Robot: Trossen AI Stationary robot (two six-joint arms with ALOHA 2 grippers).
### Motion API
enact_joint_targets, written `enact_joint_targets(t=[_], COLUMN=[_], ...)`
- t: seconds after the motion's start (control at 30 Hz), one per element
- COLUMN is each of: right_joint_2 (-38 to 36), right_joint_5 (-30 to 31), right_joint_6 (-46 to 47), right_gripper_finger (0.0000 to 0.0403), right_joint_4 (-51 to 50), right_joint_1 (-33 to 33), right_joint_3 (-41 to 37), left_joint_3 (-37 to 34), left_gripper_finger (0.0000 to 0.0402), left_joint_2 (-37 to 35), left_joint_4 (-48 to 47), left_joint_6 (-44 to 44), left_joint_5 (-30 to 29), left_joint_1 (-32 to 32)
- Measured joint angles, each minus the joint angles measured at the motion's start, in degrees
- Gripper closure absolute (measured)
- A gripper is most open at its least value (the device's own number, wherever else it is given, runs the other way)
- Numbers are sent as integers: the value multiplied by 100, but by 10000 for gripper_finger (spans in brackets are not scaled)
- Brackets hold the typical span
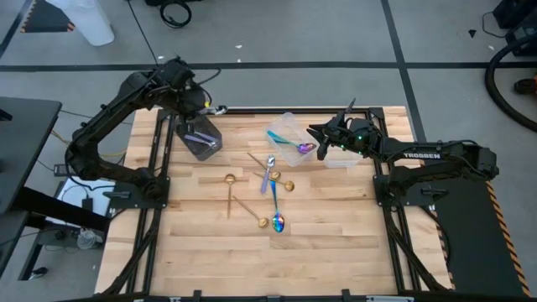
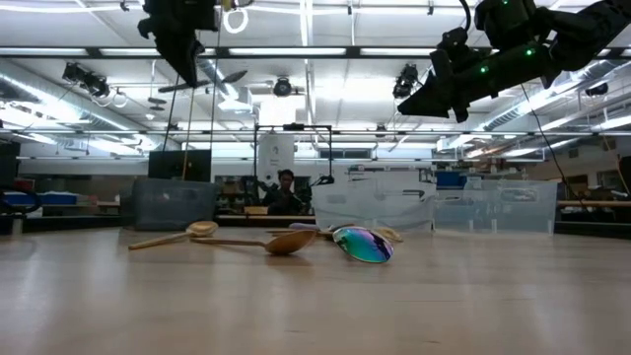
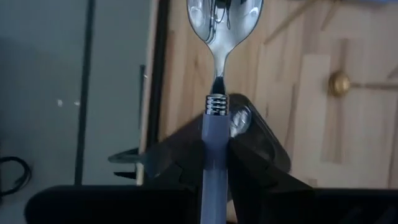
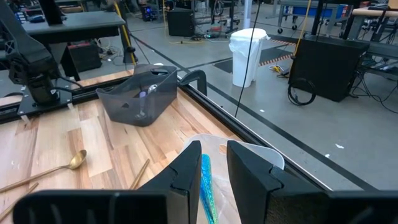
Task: Sort silverware by color (type)
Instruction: Put the purple spoon into the black bin
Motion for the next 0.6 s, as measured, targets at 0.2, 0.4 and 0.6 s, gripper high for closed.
enact_joint_targets(t=[0.2, 0.4, 0.6], right_joint_2=[0, 0, 0], right_joint_5=[-2, 0, 0], right_joint_6=[0, 0, 0], right_gripper_finger=[315, 315, 315], right_joint_4=[-1, 1, -1], right_joint_1=[-1, -1, -1], right_joint_3=[0, 0, 0], left_joint_3=[-793, -1486, -2009], left_gripper_finger=[345, 345, 345], left_joint_2=[1, 1, 1], left_joint_4=[187, 499, 644], left_joint_6=[246, 426, 441], left_joint_5=[-468, -751, -997], left_joint_1=[-69, -76, -79])
